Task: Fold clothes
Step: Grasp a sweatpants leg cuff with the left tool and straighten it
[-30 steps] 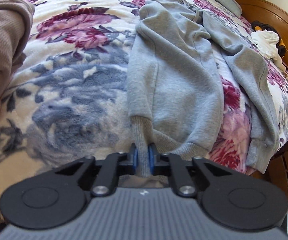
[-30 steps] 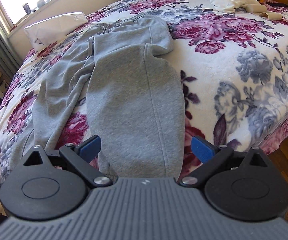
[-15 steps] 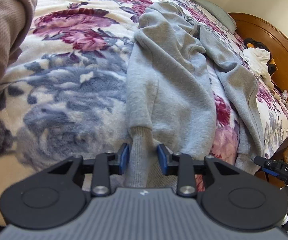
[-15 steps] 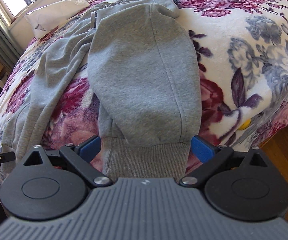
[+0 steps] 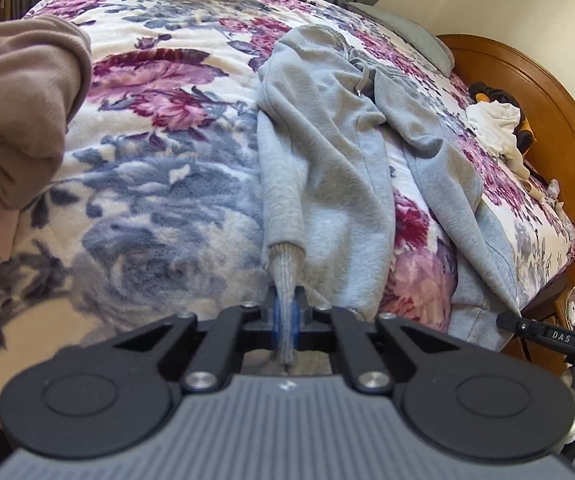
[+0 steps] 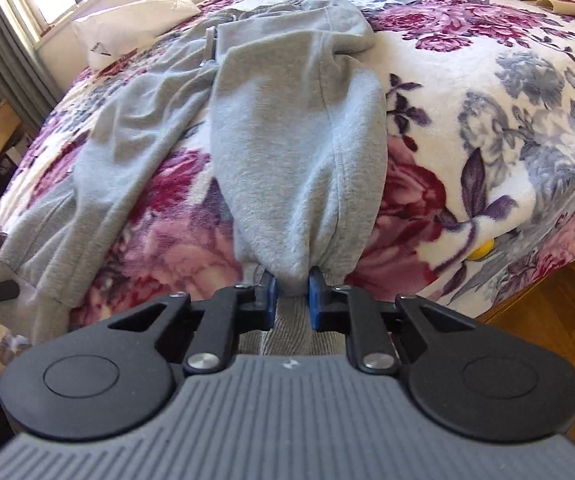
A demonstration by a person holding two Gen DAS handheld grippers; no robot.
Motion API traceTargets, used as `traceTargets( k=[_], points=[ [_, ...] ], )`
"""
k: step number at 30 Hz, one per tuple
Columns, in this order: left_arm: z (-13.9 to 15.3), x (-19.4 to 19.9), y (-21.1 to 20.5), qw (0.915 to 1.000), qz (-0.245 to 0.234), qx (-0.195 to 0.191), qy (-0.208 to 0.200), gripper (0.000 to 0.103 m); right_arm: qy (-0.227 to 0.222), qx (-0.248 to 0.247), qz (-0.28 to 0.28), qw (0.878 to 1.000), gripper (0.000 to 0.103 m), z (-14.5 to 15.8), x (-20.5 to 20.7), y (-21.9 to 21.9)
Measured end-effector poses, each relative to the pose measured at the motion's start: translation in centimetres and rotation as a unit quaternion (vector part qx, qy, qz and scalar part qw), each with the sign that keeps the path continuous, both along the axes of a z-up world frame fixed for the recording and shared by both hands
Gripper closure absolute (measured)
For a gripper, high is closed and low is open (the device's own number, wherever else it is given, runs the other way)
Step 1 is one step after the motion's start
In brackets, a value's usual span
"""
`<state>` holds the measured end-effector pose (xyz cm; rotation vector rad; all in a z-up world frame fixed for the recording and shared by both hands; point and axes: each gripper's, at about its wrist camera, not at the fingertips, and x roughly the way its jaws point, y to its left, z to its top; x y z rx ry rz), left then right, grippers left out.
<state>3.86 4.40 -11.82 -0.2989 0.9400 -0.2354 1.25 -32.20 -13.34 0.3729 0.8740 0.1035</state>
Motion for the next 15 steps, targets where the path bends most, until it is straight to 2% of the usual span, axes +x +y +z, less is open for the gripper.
traceTargets(
  k=[9,13,15],
  points=[
    [0.9,-1.9,1.9,0.9992,0.022,-0.018,0.029,0.099,0.009,0.107,0.024,0.994,0.088,4.5,0.0,2.4],
    [0.9,-2.2,2.7,0.9990,0.022,-0.014,0.037,0.098,0.036,0.106,0.033,0.993,0.088,4.1,-0.2,3.8],
    [1.2,-2.4,2.9,0.9992,0.024,-0.008,0.031,0.091,0.042,0.085,0.021,0.995,0.087,3.3,-0.2,4.1]
  ],
)
